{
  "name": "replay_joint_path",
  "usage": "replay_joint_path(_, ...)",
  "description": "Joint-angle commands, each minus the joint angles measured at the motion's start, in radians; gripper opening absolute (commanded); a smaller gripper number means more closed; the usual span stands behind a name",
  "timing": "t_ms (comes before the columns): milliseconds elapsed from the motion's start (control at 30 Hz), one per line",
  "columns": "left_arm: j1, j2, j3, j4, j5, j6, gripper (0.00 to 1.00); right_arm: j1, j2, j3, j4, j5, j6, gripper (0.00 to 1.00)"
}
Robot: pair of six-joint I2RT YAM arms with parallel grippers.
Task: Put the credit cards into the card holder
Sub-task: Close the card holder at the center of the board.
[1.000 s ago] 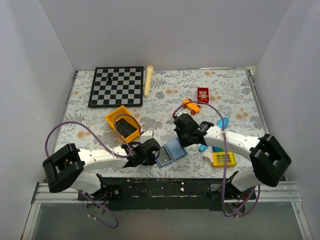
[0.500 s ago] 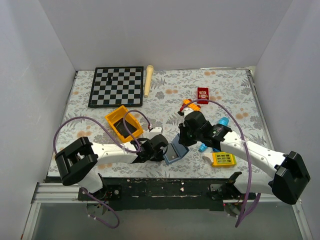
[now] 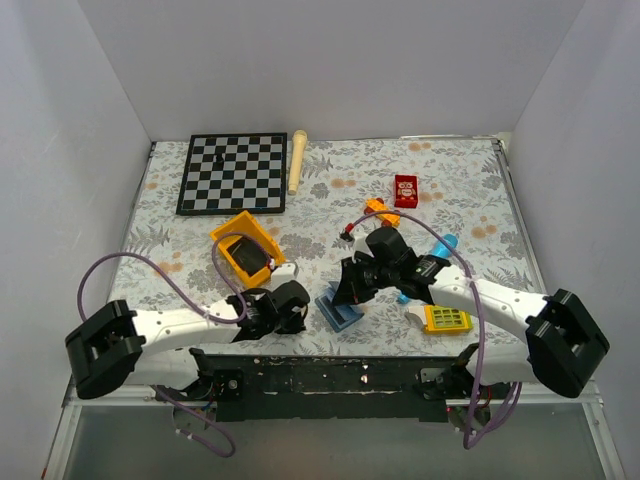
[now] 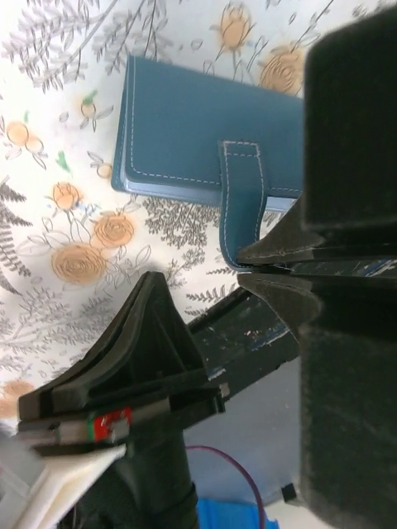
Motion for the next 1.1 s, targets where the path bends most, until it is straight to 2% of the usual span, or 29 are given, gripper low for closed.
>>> replay_joint_path(0,-0.003,-0.148,-0.025,-0.103,-0.058,-0.046,0.0,-0.004,0.054,-0.044,0.224,-0.171,0.08,0.01)
replay_joint_path(167,-0.001,-0.268,-0.034,-0.186,-0.094,-0.069,0.0,-0.002,0.124,-0.06,0.33,-0.227,0.138,0.01)
replay_joint_path(267,-0.001,-0.296,-0.036,-0.21,-0.108,-0.072,0.0,0.001,0.169,-0.054,0.335,-0.23,0.132,0.01)
replay_joint_path(400,-0.001,-0.293,-0.033,-0.226,-0.108,-0.083,0.0,0.004,0.231,-0.041,0.356,-0.279,0.137,0.21)
replay_joint_path(600,-0.001,-0.301,-0.031,-0.253,-0.122,-0.098,0.0,0.005,0.308,-0.005,0.422,-0.415,0.169,0.39)
replay_joint_path(633,0.0,-0.305,-0.033,-0.255,-0.124,-0.098,0.0,0.005,0.32,0.008,0.419,-0.437,0.166,0.47)
replay_joint_path(700,-0.001,-0.31,-0.035,-0.26,-0.125,-0.105,0.0,0.005,0.336,0.038,0.399,-0.468,0.154,0.56)
replay_joint_path(800,-0.001,-0.317,-0.031,-0.273,-0.131,-0.111,0.01,0.004,0.29,0.04,0.387,-0.428,0.139,0.6)
replay_joint_path(933,-0.001,-0.324,-0.024,-0.279,-0.142,-0.114,0.02,0.004,0.187,0.07,0.297,-0.342,0.093,0.6)
replay_joint_path(1000,-0.001,-0.314,-0.016,-0.272,-0.142,-0.108,0.02,0.004,0.131,0.09,0.219,-0.257,0.054,0.6)
replay_joint_path(1067,-0.001,-0.301,-0.005,-0.272,-0.142,-0.1,0.02,0.004,0.074,0.106,0.121,-0.139,0.008,0.56)
